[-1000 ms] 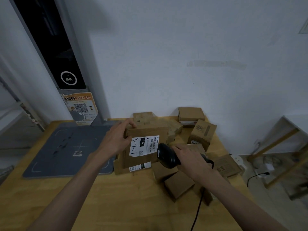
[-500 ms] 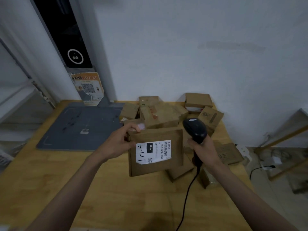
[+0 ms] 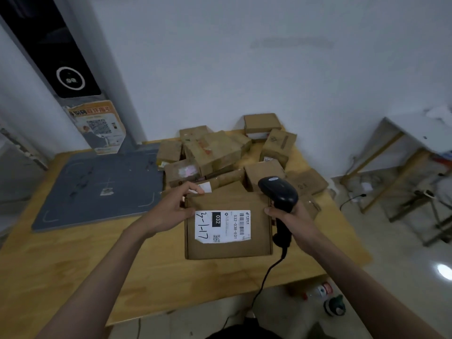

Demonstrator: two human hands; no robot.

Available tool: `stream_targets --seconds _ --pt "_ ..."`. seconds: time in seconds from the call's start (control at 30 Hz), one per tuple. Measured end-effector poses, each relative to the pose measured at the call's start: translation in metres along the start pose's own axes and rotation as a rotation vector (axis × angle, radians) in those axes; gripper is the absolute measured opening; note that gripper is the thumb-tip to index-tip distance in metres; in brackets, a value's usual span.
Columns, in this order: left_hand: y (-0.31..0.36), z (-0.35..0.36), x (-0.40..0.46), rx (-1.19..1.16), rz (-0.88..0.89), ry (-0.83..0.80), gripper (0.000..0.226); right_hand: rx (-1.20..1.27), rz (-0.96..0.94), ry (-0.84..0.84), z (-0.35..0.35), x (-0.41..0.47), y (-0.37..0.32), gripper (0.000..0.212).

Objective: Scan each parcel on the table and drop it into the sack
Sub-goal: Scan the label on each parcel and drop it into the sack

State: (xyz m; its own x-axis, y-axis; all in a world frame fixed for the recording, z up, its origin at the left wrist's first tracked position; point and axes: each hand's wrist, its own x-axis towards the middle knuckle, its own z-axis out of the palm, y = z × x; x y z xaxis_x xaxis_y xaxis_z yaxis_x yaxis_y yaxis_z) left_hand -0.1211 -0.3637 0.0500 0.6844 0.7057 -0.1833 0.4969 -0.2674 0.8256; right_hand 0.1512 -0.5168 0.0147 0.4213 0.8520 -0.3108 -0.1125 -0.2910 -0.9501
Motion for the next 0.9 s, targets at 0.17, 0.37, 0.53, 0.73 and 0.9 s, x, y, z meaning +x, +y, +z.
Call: stream_targets --seconds 0.17,0.37,0.53,0.73,0.9 --pt "-0.019 0.028 -0.017 0.267 0.075 -0.095 0.048 -0.081 -0.046 0.044 0.012 -0.069 0.022 0.037" --pt "-0.021 0.093 -0.049 0.474 0.202 -0.214 0.056 -0.044 0.008 0.272 0.016 -0.163 0.076 0.033" --pt "-0.008 0.145 -0.072 0.555 0.289 -0.376 0.049 0.045 0.093 0.488 -0.002 -0.243 0.119 0.037" --pt "0.017 0.21 -0.092 0.599 0.391 -0.507 0.042 0.098 0.168 0.685 -0.034 -0.312 0.166 0.04" --pt "0.043 0.27 -0.112 0.673 0.473 -0.559 0.041 0.087 0.376 0.862 -0.065 -0.359 0.207 0.025"
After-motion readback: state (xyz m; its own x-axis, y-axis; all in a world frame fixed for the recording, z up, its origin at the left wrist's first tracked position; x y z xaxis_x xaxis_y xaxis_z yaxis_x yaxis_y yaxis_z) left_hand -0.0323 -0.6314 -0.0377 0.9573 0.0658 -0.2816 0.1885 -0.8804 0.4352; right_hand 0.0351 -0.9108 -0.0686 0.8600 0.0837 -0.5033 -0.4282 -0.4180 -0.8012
